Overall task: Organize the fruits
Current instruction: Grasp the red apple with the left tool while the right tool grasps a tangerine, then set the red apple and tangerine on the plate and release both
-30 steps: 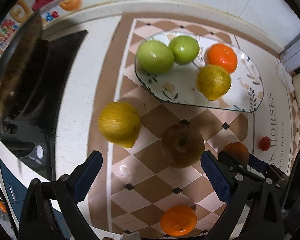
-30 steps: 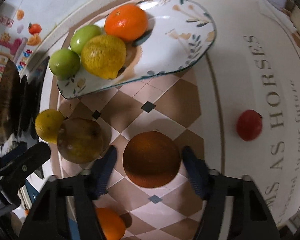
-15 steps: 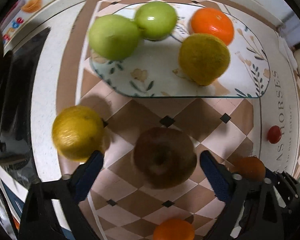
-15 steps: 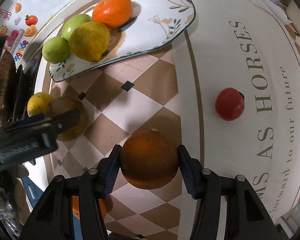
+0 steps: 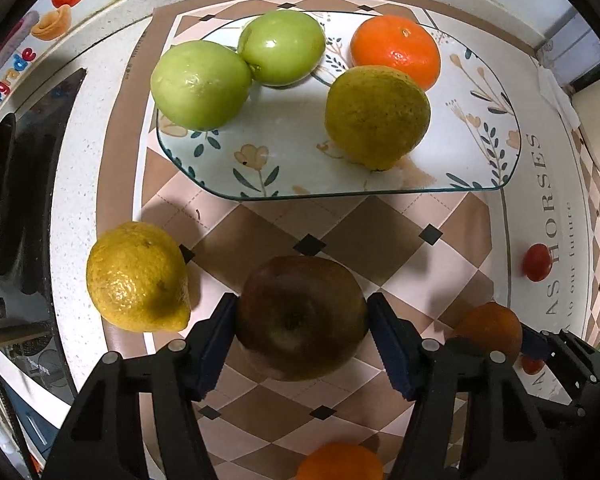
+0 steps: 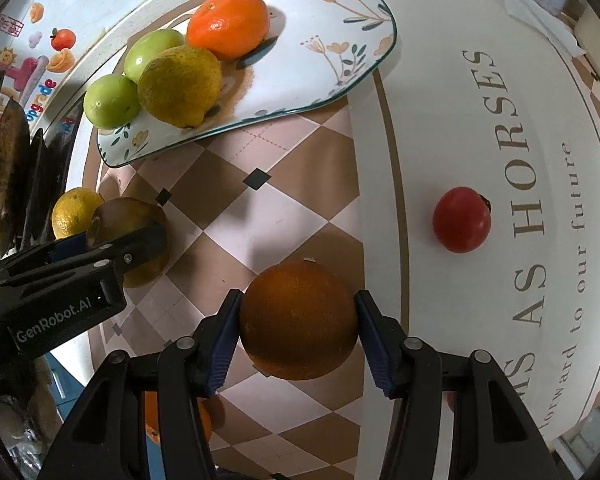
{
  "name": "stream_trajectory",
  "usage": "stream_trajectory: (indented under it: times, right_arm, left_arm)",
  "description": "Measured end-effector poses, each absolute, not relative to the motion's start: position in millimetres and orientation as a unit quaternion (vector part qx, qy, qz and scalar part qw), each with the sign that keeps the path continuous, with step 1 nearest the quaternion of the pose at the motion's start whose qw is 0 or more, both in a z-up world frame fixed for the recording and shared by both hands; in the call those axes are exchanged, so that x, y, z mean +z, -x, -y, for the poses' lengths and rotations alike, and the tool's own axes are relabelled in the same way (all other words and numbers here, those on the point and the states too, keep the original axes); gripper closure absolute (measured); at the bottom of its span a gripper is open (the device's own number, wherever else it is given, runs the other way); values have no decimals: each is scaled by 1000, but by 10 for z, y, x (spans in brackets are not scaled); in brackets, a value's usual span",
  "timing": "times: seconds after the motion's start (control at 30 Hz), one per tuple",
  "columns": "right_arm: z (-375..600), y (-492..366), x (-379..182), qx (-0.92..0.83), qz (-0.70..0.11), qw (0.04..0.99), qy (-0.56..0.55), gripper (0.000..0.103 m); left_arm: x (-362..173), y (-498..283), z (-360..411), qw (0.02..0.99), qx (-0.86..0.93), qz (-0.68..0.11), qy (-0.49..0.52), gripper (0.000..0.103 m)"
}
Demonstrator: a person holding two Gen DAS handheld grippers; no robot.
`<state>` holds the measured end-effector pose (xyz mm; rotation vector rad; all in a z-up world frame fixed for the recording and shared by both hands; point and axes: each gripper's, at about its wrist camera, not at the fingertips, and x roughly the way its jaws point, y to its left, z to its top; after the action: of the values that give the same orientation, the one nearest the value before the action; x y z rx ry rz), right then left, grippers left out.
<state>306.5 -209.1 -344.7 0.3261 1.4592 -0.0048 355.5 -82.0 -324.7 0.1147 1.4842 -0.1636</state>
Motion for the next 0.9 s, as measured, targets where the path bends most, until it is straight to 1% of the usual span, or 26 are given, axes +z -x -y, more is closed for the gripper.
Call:
stream_trajectory:
  times: [0.13,0.23,0.47,0.6,0.77,0.9]
  right_arm:
    - [2104,-3050,-3408,0,-658,736,-157,45]
    - [2141,-3050,-3300,7,-650,741,-170,45]
    - [2316,-3219,-2870,24,-612,764,-204,45]
    - [2481,-3424,-2719,22,-594,774,-220,45]
    - [2786,-3737,-2778,13,-578,777,-251,45]
    - [2925,-3962,-2928,17,-576,769,-275,45]
  left_arm:
    - [-3196,-3544,707,736,-76,-671,-42,40]
    - [-3052,-3530,615,740,-86,-667,-20,40]
    - [-2410,-3673,564,770,-117,-628,12,40]
    - [-2194,-3898,663,777,-127,-616,26,40]
    - [-2126,-4342,947,771,-151,-618,33,40]
    - [-2149,-4758,1297,763,-166,-624,2,40]
